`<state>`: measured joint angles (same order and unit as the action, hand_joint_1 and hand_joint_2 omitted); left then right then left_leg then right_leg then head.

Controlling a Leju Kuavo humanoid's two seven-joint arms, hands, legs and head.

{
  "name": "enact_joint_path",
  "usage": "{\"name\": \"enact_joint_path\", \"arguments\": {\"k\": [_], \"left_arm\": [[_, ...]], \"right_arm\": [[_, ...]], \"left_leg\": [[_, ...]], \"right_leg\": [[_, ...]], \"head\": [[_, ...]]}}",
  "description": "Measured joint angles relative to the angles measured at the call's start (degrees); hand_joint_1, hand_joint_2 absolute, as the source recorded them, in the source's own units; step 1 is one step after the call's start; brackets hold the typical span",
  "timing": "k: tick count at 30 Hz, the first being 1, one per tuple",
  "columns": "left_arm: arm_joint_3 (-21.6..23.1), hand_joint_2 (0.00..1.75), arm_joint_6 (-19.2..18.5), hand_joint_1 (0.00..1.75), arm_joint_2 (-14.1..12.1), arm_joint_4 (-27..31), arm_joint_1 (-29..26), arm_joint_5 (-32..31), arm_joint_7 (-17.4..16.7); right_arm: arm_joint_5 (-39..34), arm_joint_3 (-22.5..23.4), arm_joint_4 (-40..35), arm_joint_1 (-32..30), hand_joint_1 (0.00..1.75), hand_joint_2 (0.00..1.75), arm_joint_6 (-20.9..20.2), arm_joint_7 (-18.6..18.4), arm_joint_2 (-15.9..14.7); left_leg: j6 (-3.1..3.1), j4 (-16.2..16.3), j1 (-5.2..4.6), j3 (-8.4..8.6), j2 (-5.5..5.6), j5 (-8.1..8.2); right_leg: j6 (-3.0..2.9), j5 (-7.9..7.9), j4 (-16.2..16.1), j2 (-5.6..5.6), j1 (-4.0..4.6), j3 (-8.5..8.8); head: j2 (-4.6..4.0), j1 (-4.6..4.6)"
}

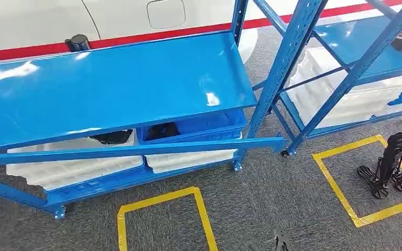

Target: Take the parts from the cabinet and place them on the table.

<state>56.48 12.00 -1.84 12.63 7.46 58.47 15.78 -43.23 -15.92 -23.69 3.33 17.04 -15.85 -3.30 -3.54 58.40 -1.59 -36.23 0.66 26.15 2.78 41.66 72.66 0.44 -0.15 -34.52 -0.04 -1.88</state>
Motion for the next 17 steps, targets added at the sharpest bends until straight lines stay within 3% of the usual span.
{"name": "enact_joint_path", "arguments": {"k": [1,2,4,5,6,7,8,17], "left_arm": [[0.24,0.00,-0.04,0.00,0.09,0.00,0.17,-0.30,-0.41],[0.48,0.00,-0.17,0.00,0.13,0.00,0.27,-0.59,-0.63],[0.85,0.00,-0.33,0.00,0.20,0.00,0.69,-1.14,-0.87],[0.90,0.00,-0.39,0.00,0.39,0.02,0.87,-1.35,-0.98],[0.92,0.00,-0.48,0.00,0.57,0.00,1.24,-1.44,-1.14],[0.94,0.00,-0.52,0.00,0.59,0.02,1.47,-1.55,-1.29],[1.01,0.00,-0.52,0.00,0.68,0.02,1.53,-1.70,-1.46],[1.73,0.00,-0.66,0.00,0.61,0.00,1.69,-1.88,-1.92]], "right_arm": [[1.28,-2.48,1.40,0.04,0.00,1.75,-2.95,-1.45,0.04],[2.05,-4.09,2.26,0.01,0.00,1.75,-4.92,-2.48,0.20],[3.56,-7.25,3.65,0.19,0.00,1.75,-8.17,-3.60,0.37],[3.99,-8.82,4.34,0.39,0.00,1.75,-9.06,-3.93,0.35],[4.26,-10.27,5.07,0.69,0.00,1.75,-9.43,-4.06,0.33],[4.28,-11.27,5.55,0.95,0.00,1.75,-9.71,-4.06,0.37],[4.28,-12.27,5.83,1.10,0.00,1.75,-9.85,-3.95,0.37],[4.21,-18.62,8.21,1.76,0.00,1.75,-9.78,-1.78,0.44]], "left_leg": [[0.00,0.02,-0.02,0.56,-0.04,0.42],[0.05,0.02,-0.08,1.21,-0.03,0.82],[0.18,0.01,-0.37,2.48,0.04,1.52],[0.23,-0.08,-0.23,2.59,0.00,1.79],[0.46,0.14,-0.48,2.63,0.05,1.91],[0.76,0.23,-0.25,2.34,0.06,1.92],[0.58,0.30,-0.27,2.32,0.03,2.18],[0.83,0.30,-0.24,2.44,-0.03,2.33]], "right_leg": [[0.03,-1.19,0.59,-0.01,0.01,-1.21],[-0.08,-3.69,-1.14,-0.03,0.01,-1.14],[-0.87,-10.83,-9.83,-0.03,0.21,1.27],[-1.81,-12.47,-13.48,-0.06,0.56,2.47],[-2.37,-11.96,-14.15,-0.18,0.68,2.87],[-2.73,-11.67,-15.13,-0.16,0.77,3.22],[-2.40,-11.84,-15.42,-0.14,0.81,3.21],[-2.42,-11.61,-15.41,-0.14,0.85,3.36]], "head": [[0.00,-0.07],[0.00,-0.13],[0.00,-0.26],[0.00,-0.20],[0.00,0.35],[0.00,0.22],[0.00,0.18],[0.00,0.18]]}}
